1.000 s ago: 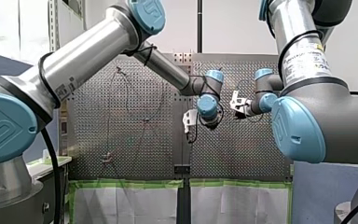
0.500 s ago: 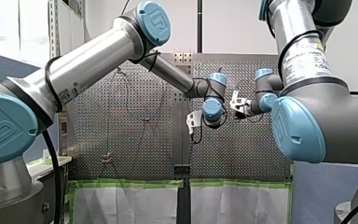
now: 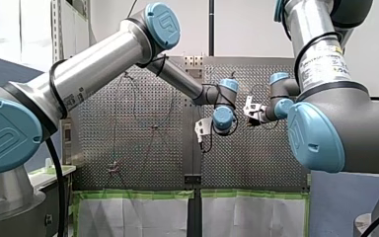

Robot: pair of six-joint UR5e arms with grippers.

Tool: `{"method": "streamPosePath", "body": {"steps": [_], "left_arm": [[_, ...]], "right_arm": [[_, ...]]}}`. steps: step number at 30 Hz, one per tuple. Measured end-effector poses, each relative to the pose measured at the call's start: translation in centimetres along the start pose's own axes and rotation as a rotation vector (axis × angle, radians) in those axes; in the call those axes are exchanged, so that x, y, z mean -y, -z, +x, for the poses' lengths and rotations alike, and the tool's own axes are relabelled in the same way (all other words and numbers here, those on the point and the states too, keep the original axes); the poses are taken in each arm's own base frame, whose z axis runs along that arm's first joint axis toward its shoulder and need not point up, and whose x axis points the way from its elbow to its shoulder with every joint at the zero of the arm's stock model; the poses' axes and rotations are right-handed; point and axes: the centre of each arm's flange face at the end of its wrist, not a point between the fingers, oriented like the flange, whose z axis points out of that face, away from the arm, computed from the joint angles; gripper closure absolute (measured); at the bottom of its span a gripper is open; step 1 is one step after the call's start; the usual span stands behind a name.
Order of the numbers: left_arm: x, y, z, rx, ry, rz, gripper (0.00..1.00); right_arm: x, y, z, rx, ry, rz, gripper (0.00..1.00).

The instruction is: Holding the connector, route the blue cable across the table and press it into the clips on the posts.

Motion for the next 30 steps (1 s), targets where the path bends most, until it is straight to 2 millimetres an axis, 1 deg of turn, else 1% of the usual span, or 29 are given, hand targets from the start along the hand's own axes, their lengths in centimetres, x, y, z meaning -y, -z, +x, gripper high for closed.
{"method": "streamPosePath", "body": {"steps": [8,17,23,26,30], "left_arm": [[-0.1,-0.7,-0.1,0.028,0.018,-0.011,0.00],[0.3,-1.2,2.3,0.005,0.004,-0.064,0.00],[0.2,-2.1,3.5,0.007,0.002,-0.103,0.00],[0.6,-2.5,3.1,0.022,0.018,-0.104,0.00],[1.6,-2.9,1.7,0.052,0.052,-0.093,0.00]], "right_arm": [[0.0,0.0,0.0,0.000,0.000,0.001,1.00],[0.1,0.0,0.0,0.003,0.000,0.012,1.00],[0.1,0.0,0.0,0.002,0.000,0.014,1.00],[0.2,0.0,0.0,0.003,0.000,0.014,1.00],[0.3,0.0,-0.1,0.004,0.001,0.017,1.00]]}}
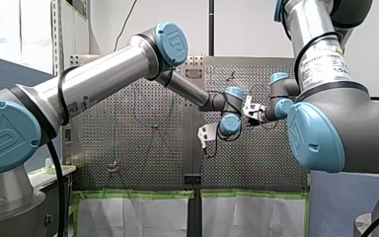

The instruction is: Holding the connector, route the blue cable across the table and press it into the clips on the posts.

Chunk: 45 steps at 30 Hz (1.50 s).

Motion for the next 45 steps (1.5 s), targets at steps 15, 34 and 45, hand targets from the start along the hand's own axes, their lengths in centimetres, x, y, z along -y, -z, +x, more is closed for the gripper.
{"method": "streamPosePath", "body": {"steps": [15,34,45], "left_arm": [[1.9,-0.8,-3.8,0.080,0.065,-0.014,0.00],[0.2,-1.6,-2.2,0.050,0.043,-0.007,0.70],[0.6,-1.1,-2.3,0.032,0.060,0.007,1.00]], "right_arm": [[0.0,0.0,0.1,0.006,-0.002,0.012,1.00],[0.6,0.3,1.1,0.014,0.000,0.035,1.00],[1.4,0.8,2.5,0.002,-0.002,0.054,1.00]]}}
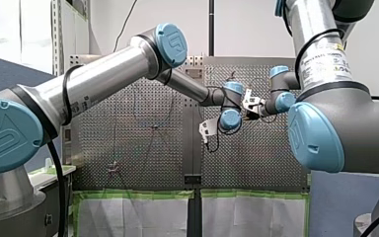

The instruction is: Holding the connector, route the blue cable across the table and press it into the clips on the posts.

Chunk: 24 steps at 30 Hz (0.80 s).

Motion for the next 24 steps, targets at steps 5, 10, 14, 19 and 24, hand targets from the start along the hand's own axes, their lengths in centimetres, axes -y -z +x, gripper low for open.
{"method": "streamPosePath", "body": {"steps": [5,10,14,19,24], "left_arm": [[0.9,0.5,-1.2,-0.001,0.025,0.005,1.00],[1.2,1.1,-4.1,0.000,0.055,0.000,1.00],[1.0,1.4,-6.1,0.004,0.068,-0.019,1.00],[1.4,2.3,-8.1,0.008,0.075,-0.018,1.00],[2.1,3.1,-9.8,0.022,0.086,0.000,1.00]], "right_arm": [[0.4,0.3,0.7,-0.002,0.002,0.001,1.00],[1.3,0.9,3.1,-0.037,0.005,0.010,1.00],[2.2,1.5,5.2,-0.060,0.008,0.020,1.00],[3.3,2.5,7.3,-0.071,0.006,0.025,1.00],[4.4,3.9,9.3,-0.080,-0.009,0.026,1.00]]}}
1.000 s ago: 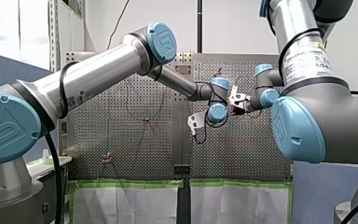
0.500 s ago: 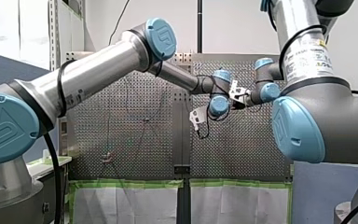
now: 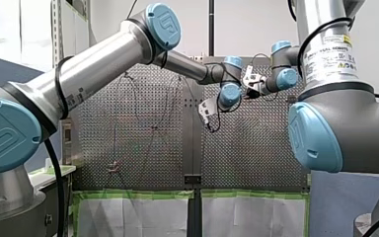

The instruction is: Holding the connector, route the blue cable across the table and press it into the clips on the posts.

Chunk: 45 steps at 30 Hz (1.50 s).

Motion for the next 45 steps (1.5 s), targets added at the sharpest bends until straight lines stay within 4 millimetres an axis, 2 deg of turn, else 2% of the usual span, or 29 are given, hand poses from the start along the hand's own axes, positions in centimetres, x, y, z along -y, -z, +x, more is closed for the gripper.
{"method": "streamPosePath", "body": {"steps": [5,13,18,35,45], "left_arm": [[0.5,0.5,-1.4,0.009,0.007,0.011,1.00],[1.3,1.7,-5.3,0.039,0.031,0.021,1.00],[1.6,2.1,-6.2,0.047,0.022,0.027,1.00],[3.5,3.1,-8.7,0.080,0.059,0.114,1.00],[3.0,1.9,-9.6,0.108,0.086,0.109,1.00]], "right_arm": [[0.2,1.2,2.2,-0.028,-0.006,-0.008,1.00],[0.7,3.4,5.8,-0.074,-0.001,-0.023,1.00],[1.2,4.5,7.7,-0.105,0.006,-0.023,1.00],[2.3,4.6,7.8,-0.099,0.018,0.022,1.00],[2.2,4.5,8.0,-0.106,0.027,0.044,1.00]]}}
